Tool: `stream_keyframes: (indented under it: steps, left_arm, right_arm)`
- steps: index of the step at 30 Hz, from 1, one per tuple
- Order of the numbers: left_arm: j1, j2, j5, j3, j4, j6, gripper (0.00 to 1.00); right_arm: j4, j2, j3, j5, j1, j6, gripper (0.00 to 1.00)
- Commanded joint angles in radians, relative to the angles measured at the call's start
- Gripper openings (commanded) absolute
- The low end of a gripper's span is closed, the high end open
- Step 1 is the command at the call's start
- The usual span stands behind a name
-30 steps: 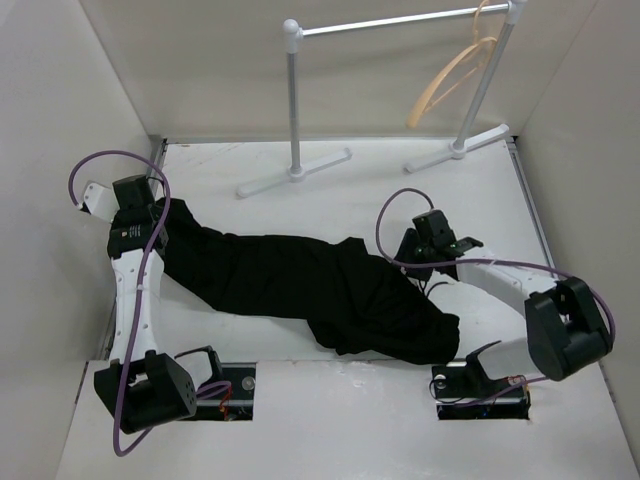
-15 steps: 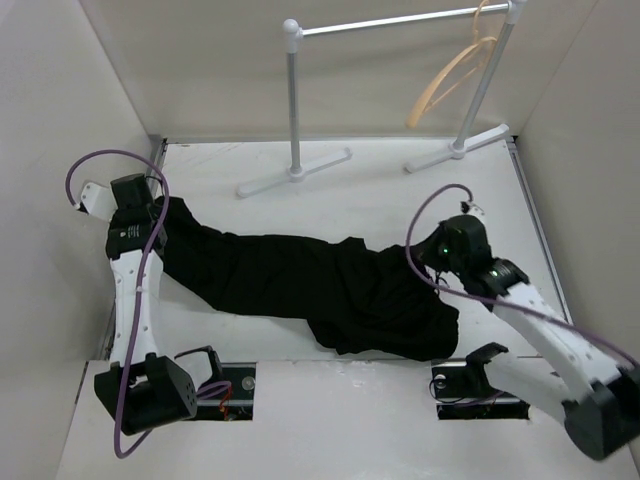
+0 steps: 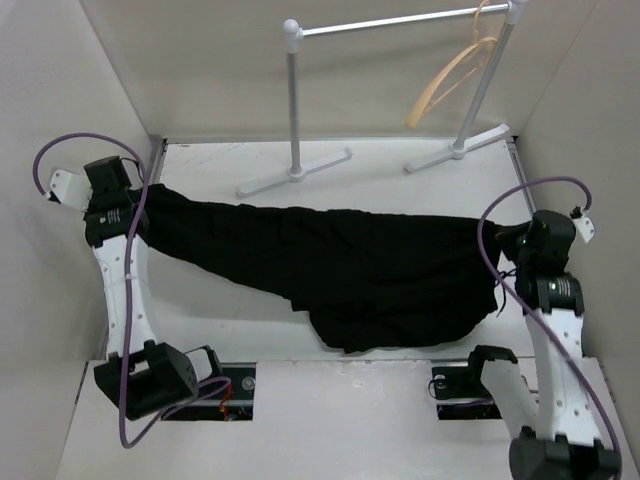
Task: Place the trousers on the hanger
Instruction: Flatten out the trousers at the center of the board.
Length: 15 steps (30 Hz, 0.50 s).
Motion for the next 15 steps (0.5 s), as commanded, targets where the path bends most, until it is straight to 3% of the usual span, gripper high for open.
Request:
stream_keyframes:
  steps: [1,6,12,14,15]
  left_arm:
    - [0.009,0.092,-0.061,0.071,0.019,0.012,0.03]
    - [-0.038,0.263,-0.065,0.082,0.142,0.015,0.03]
    - [-0.066,0.552,0.033,0.226,0.315,0.022,0.11]
    - [-0.073,0.590,0.116,0.281,0.361,0.030,0.22]
    - [-0.075,0.596,0.144,0.293,0.386,0.039,0.33]
  right_arm:
    - [0.208,0.168,0.048,-0.105,-0.098,0.036,0.05]
    - [0.501,0.461,0.106,-0.133,-0.112,0.044,0.06]
    - [0.554,0.820,0.328,-0.136,-0.143,0.049,0.07]
    - [0.549,0.871,0.394,-0.138,-0.143,0.043,0.10]
    - [0.552,0.882,0.411,-0.130,-0.140,0.041,0.17]
